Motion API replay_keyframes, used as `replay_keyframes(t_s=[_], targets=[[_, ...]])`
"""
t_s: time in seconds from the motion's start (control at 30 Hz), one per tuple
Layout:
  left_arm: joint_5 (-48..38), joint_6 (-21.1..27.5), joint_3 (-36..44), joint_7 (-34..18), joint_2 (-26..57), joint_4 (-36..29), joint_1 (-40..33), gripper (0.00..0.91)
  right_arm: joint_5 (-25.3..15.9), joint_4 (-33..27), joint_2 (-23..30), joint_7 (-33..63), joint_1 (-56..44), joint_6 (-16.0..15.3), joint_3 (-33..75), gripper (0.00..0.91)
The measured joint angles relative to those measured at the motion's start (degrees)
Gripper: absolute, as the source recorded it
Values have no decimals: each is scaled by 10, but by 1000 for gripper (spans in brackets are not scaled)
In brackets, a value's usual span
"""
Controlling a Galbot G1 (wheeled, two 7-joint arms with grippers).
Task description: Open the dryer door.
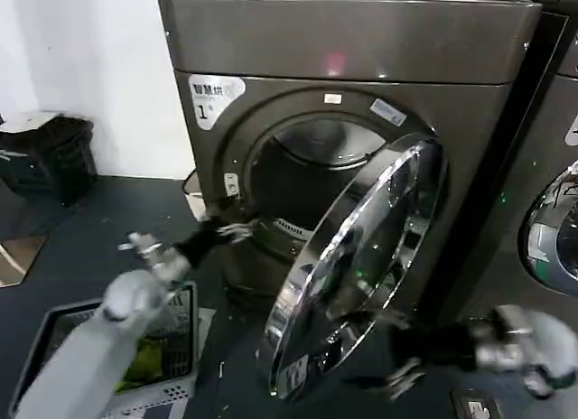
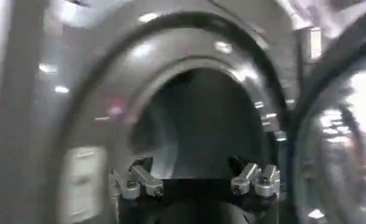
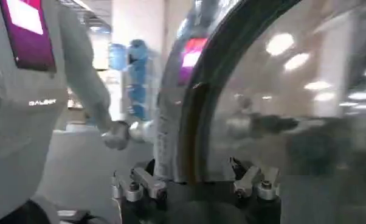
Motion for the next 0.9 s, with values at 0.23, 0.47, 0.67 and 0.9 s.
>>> replay_keyframes(t_s=[0.23,0.47,0.67,0.9], targets=[[-22,4,113,41,-1,-23,-64,907,-18,-30,29,8,-35,17,172,907],[-38,12,187,98,0,-29,-106,907,8,-27,57,90,-73,44,341,907],[-35,3,244,132,-12,-37,-130,907,67,-27,56,283,-106,49,459,907],[-31,-17,314,122,-30,-24,-165,907,50,-39,33,519,-139,25,568,907]])
